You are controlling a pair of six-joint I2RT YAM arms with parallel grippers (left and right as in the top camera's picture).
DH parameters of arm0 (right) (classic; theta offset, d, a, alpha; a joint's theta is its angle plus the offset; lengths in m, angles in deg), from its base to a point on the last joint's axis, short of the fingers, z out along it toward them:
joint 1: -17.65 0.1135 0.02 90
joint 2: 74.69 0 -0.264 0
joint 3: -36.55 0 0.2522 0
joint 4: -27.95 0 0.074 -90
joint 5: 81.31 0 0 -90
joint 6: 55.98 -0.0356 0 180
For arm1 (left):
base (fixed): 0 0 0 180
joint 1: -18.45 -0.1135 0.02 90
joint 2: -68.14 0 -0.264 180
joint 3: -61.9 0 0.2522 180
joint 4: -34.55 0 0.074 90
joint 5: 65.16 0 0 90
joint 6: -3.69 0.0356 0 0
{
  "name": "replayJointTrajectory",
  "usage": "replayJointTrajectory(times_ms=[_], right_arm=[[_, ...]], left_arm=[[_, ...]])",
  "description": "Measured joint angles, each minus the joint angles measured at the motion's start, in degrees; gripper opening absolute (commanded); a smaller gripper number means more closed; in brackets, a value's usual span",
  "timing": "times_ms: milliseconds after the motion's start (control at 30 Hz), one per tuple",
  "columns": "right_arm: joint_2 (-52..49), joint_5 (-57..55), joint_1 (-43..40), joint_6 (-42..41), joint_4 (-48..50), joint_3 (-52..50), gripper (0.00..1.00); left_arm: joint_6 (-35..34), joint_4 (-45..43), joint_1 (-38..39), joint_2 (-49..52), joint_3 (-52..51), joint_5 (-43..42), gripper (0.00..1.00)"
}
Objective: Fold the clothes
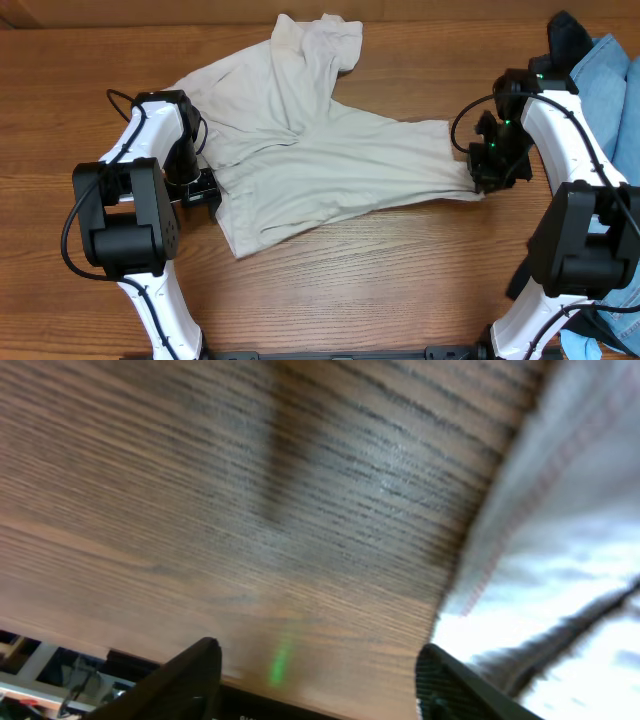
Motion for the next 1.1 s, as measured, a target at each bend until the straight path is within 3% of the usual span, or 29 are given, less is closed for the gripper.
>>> replayJointTrajectory(times_ms=[200,467,700,933,1100], right_arm=[[0.0,-3.3,-0.7,-3.0,-3.5,-0.9,0.16],[0.0,-3.9,-0.7,-4.8,-2.3,-1.1,0.17],[0.0,-4.2,-0.7,-5.2,-1.8,-1.1,0.17],[0.0,-4.2,-0.7,-5.5,-1.6,-1.1,0.17],[0.0,-4.2,-0.7,-5.4,-1.3,-1.1,0.17]], left_arm=[[1.1,2.9,0.0,0.0,0.0,-1.0,0.61],[7.7,-1.9,0.0,-3.2,-0.4,-13.9,0.75],[8.8,-2.4,0.3,-5.5,-1.7,-22.1,0.73],[8.7,-5.9,2.0,-5.5,-10.0,-28.1,0.7],[9.1,-9.9,2.1,-5.5,-13.8,-32.4,0.64]])
